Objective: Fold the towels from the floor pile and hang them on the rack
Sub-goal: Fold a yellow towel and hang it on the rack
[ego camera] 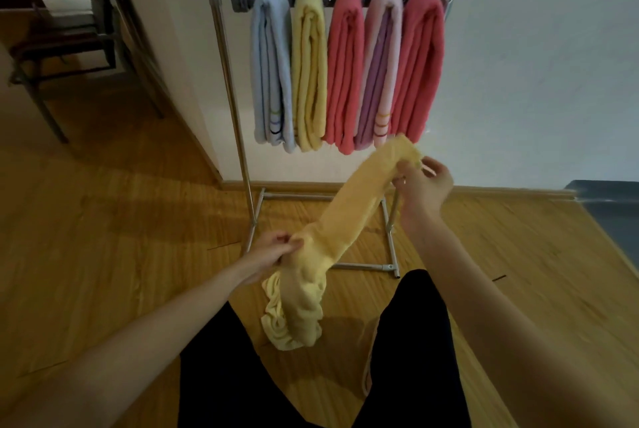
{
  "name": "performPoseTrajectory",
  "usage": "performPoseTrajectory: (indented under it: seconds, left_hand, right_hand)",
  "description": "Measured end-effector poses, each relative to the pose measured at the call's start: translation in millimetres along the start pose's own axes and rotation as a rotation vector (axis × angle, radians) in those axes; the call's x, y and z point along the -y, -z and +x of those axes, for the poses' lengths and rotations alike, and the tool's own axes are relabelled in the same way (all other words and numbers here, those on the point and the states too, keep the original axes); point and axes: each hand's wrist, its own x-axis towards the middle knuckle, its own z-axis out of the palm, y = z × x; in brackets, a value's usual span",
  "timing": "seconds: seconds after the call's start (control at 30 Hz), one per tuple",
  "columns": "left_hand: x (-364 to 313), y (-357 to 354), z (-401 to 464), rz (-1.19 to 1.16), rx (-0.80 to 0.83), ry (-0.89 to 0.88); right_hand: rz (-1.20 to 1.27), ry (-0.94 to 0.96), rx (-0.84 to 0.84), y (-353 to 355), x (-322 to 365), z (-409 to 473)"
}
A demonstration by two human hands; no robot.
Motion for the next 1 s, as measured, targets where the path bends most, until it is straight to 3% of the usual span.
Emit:
performPoseTrajectory:
  seconds: [0.2, 0.37, 0.47, 0.53, 0.6, 0.67, 0.73, 0.83, 1.0]
  left_hand:
    - [-76, 25, -16, 0.182, 0.008, -0.306]
    - [-131, 47, -41, 0.471, 0.197, -0.513]
    - [-159, 53, -58, 0.568, 0.302, -0.571]
    - [-169, 54, -64, 0.611, 0.306, -0.594]
    - [-175, 52, -68, 0.633, 0.306, -0.6]
    - [-179, 51, -70, 0.625, 0.313, -0.599]
    - [-180, 52, -72, 0.61, 0.326, -0.604]
    - [-179, 53, -72, 0.617, 0.318, -0.615]
    - [-175, 58, -71, 0.606, 0.28, -0.593]
  right_hand:
    - [-0.307, -0.261, 0.032, 23, -72, 10]
    - [-0.714, -0.325, 0.435, 27, -92, 3]
    - [-1.132, -0.158, 0.671, 17, -83, -3]
    - [-1.013, -0.019, 0.686, 8, -79, -4]
    - [-0.592, -0.057, 0.729, 1, -71, -7]
    - [-0.221, -0.197, 0.908, -4, -57, -8]
    - [-0.067, -0.258, 1.147, -7, -41, -13]
    - [-0.141, -0.152, 1.426, -11, -26, -16]
    - [-0.411, -0.039, 1.409, -15, -11, -10]
